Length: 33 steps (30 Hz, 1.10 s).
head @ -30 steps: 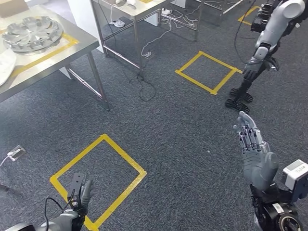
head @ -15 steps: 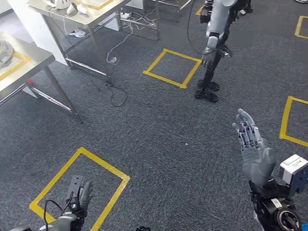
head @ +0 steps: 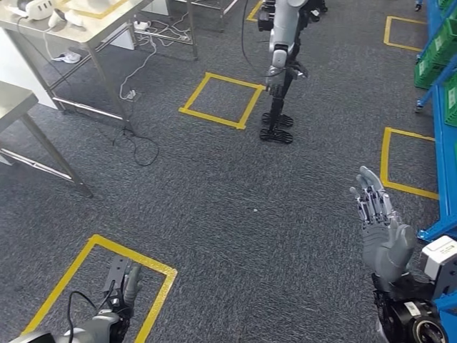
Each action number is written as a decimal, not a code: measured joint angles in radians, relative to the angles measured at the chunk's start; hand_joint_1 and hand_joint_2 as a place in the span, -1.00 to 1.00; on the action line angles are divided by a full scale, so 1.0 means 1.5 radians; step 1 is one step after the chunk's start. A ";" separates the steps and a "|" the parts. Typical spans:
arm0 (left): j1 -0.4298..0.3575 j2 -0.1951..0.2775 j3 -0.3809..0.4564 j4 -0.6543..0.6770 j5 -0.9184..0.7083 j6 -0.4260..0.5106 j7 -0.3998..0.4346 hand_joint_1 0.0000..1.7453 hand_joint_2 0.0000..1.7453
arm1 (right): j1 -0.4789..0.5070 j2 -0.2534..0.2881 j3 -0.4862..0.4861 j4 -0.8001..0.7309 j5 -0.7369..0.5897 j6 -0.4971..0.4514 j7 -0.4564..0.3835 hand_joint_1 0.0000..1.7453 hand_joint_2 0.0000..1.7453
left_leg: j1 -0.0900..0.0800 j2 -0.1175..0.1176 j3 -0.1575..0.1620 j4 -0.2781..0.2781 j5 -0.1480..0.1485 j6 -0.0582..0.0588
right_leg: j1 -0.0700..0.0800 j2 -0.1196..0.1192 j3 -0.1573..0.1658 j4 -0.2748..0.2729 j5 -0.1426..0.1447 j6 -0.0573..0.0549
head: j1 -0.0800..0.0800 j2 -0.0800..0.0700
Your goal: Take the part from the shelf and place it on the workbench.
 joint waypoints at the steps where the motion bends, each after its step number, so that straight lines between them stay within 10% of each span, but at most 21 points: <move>1: 0.000 -0.001 0.000 0.000 -0.001 0.000 0.000 -1.00 -1.00 | 0.001 0.000 -0.001 0.000 0.001 -0.001 0.000 -1.00 -1.00 | 0.000 0.008 0.003 0.000 -0.002 -0.002 | -0.001 -0.006 0.023 -0.045 0.025 0.001 | 0.000 0.000; 4: -0.002 -0.003 0.000 0.000 -0.002 0.001 0.000 -1.00 -1.00 | 0.002 0.000 -0.003 -0.002 0.003 -0.002 0.000 -1.00 -1.00 | -0.004 0.027 0.013 0.001 -0.010 -0.012 | 0.003 -0.039 0.093 -0.171 0.066 -0.007 | 0.000 0.000; 7: -0.005 -0.004 0.000 0.000 -0.003 0.001 0.000 -1.00 -1.00 | 0.005 0.000 -0.005 -0.004 0.004 -0.003 0.002 -1.00 -1.00 | -0.006 0.043 0.016 0.001 -0.014 -0.022 | 0.007 -0.024 0.098 -0.181 0.066 -0.022 | -0.004 0.000; 10: -0.007 -0.006 0.000 -0.001 -0.006 0.001 0.000 -1.00 -1.00 | 0.005 0.000 -0.008 -0.008 0.009 -0.003 0.004 -1.00 -1.00 | -0.001 0.008 -0.004 0.054 -0.051 -0.030 | 0.004 -0.003 0.099 -0.187 0.072 -0.035 | -0.008 0.000; 14: -0.003 -0.006 0.000 -0.001 -0.008 0.001 0.002 -1.00 -1.00 | 0.008 0.000 -0.009 -0.008 0.013 -0.003 0.011 -1.00 -1.00 | -0.002 -0.031 -0.088 0.215 -0.107 -0.029 | 0.007 0.031 0.096 -0.187 0.074 -0.041 | -0.015 0.000; 18: -0.003 -0.004 0.000 -0.001 -0.008 0.001 0.004 -1.00 -1.00 | 0.008 0.000 -0.010 -0.008 0.014 -0.003 0.013 -1.00 -1.00 | -0.002 -0.065 -0.033 0.068 -0.018 -0.016 | 0.010 0.066 0.096 -0.186 0.075 -0.039 | -0.017 0.000; 22: -0.006 -0.003 0.000 -0.001 -0.009 0.001 0.005 -1.00 -1.00 | 0.010 0.000 -0.011 -0.012 0.015 -0.005 0.015 -1.00 -1.00 | -0.003 -0.075 -0.008 0.007 -0.003 -0.009 | 0.006 0.097 0.087 -0.187 0.078 -0.024 | -0.016 0.000; 25: -0.008 -0.005 0.000 -0.002 -0.009 0.001 0.005 -1.00 -1.00 | 0.012 0.000 -0.013 -0.017 0.017 -0.009 0.016 -1.00 -1.00 | -0.001 -0.050 -0.001 -0.002 0.001 -0.001 | 0.009 0.054 0.063 -0.146 0.054 -0.014 | -0.009 0.000; 27: -0.006 -0.006 0.000 -0.002 -0.010 0.002 0.005 -1.00 -1.00 | 0.013 0.000 -0.013 -0.019 0.017 -0.010 0.017 -1.00 -1.00 | -0.003 -0.032 0.001 -0.003 0.000 0.004 | 0.006 0.013 0.021 -0.054 0.009 -0.009 | -0.003 0.000; 29: -0.004 -0.006 0.000 -0.002 -0.010 0.004 0.005 -1.00 -1.00 | 0.015 0.000 -0.013 -0.019 0.017 -0.011 0.019 -1.00 -1.00 | -0.004 -0.014 0.003 -0.003 -0.002 0.004 | 0.002 0.004 -0.011 0.017 -0.013 -0.005 | -0.002 0.000; 33: -0.003 -0.008 0.000 -0.002 -0.012 0.006 0.005 -1.00 -1.00 | 0.018 0.000 -0.014 -0.020 0.019 -0.011 0.021 -1.00 -1.00 | -0.005 0.018 0.013 -0.002 -0.011 -0.005 | 0.001 -0.025 0.064 -0.119 0.054 -0.004 | 0.000 0.000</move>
